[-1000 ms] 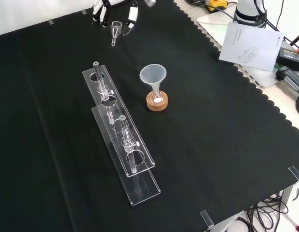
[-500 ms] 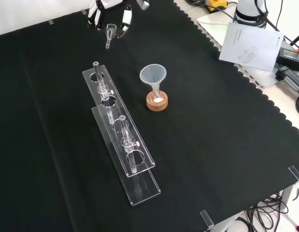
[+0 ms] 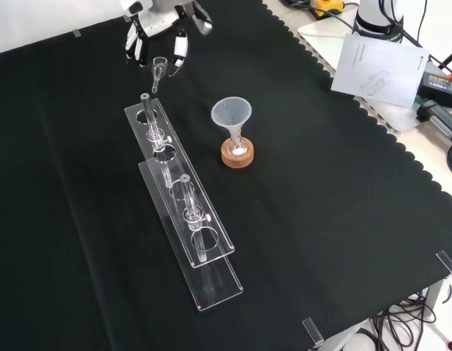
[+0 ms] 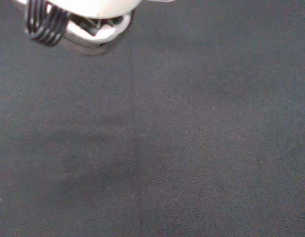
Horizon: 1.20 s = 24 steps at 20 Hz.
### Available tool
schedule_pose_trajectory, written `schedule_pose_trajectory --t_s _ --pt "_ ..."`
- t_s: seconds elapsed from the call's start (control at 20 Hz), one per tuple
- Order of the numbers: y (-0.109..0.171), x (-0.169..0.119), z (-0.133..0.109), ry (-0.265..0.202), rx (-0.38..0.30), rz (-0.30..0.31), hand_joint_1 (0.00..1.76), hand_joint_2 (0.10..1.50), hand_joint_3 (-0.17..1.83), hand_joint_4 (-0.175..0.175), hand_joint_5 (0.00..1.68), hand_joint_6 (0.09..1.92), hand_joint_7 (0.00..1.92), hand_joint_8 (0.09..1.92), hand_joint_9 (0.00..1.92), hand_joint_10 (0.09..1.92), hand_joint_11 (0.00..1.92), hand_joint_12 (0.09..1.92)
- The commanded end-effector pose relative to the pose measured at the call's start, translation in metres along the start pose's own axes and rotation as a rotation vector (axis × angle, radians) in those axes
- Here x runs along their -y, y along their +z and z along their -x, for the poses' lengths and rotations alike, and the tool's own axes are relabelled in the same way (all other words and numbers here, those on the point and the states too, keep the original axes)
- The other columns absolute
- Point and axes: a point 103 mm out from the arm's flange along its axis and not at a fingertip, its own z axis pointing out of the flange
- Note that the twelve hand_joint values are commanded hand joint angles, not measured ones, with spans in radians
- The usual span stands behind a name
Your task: Put the weighing funnel back on the table.
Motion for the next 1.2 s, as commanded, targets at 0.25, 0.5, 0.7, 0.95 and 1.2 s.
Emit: schedule_pose_trajectory --t_s 0.25,0.5,0.7,0.95,1.2 --pt "0.033 -0.025 0.006 0.004 -0.04 -0.051 1.08 0.7 0.7 0.175 1.13 0.94 0.51 0.67 0.82 0.43 0.65 1.16" --pt "0.043 -0.033 0.005 0.006 -0.047 -0.06 1.08 0.7 0.7 0.175 1.13 0.94 0.51 0.67 0.82 0.43 0.65 1.16" --pt "0.051 -0.04 0.003 -0.001 -0.028 -0.079 1.08 0.7 0.7 0.175 1.13 0.94 0.51 0.67 0.82 0.43 0.65 1.16" --pt "0.061 -0.049 -0.001 -0.006 -0.036 -0.091 1.08 0.7 0.7 0.175 1.13 0.94 0.51 0.67 0.81 0.43 0.65 1.16" --pt "0.071 -0.058 -0.007 -0.016 -0.039 -0.104 1.08 0.7 0.7 0.175 1.13 0.94 0.5 0.67 0.81 0.43 0.65 1.16"
